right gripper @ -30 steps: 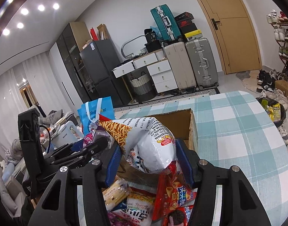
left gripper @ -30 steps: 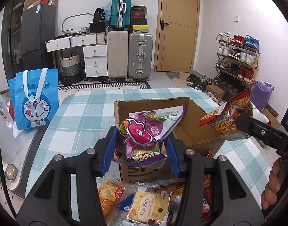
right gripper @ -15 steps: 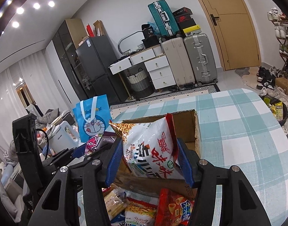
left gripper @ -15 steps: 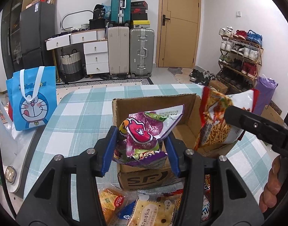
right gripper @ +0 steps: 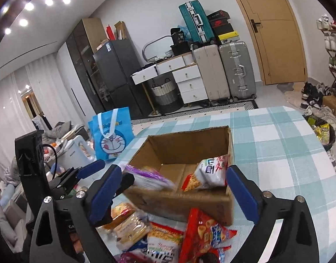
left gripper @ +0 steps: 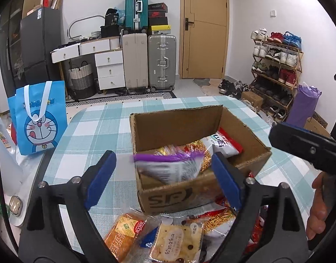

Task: Organize snacks
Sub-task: 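Carry both bags into the SF box and open both grippers to drop them, then move both tools back over the remaining snacks on the table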

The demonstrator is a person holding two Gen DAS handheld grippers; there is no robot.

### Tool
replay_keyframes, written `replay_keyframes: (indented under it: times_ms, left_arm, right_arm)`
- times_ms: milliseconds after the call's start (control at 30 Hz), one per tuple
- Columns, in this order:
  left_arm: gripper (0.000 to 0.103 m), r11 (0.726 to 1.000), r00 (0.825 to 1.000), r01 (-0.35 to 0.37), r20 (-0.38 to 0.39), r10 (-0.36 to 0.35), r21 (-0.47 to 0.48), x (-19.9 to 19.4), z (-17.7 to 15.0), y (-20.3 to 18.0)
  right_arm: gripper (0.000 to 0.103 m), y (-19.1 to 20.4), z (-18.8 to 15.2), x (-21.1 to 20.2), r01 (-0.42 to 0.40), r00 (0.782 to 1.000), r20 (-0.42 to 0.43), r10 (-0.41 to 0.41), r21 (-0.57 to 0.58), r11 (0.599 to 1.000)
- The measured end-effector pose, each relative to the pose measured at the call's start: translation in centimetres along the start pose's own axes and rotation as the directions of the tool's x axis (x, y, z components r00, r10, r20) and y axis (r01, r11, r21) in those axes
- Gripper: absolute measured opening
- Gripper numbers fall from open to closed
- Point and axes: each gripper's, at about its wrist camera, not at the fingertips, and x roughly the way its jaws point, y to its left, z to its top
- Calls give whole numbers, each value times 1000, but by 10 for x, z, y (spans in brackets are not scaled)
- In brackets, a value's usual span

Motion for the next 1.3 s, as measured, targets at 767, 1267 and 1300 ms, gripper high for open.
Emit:
replay_keyframes:
  times_ms: [767, 1267, 1300]
  left_arm:
    - [103, 997, 997, 20, -74, -25, -75, -72, -75, 41]
    - [103, 1000, 992, 0, -128, -3, -23, -90, -100, 36]
    - [103, 1000, 991, 3, -132, -5, -16, -90, -102, 34]
  right_arm:
    - [103, -6, -64, -41, 152, 981, -117, -155, -35, 988]
    - [103, -6, -99, -45, 194, 945, -246, -215, -109, 975]
    - [103, -5, -102, -45, 192, 943, -253, -217, -117, 974]
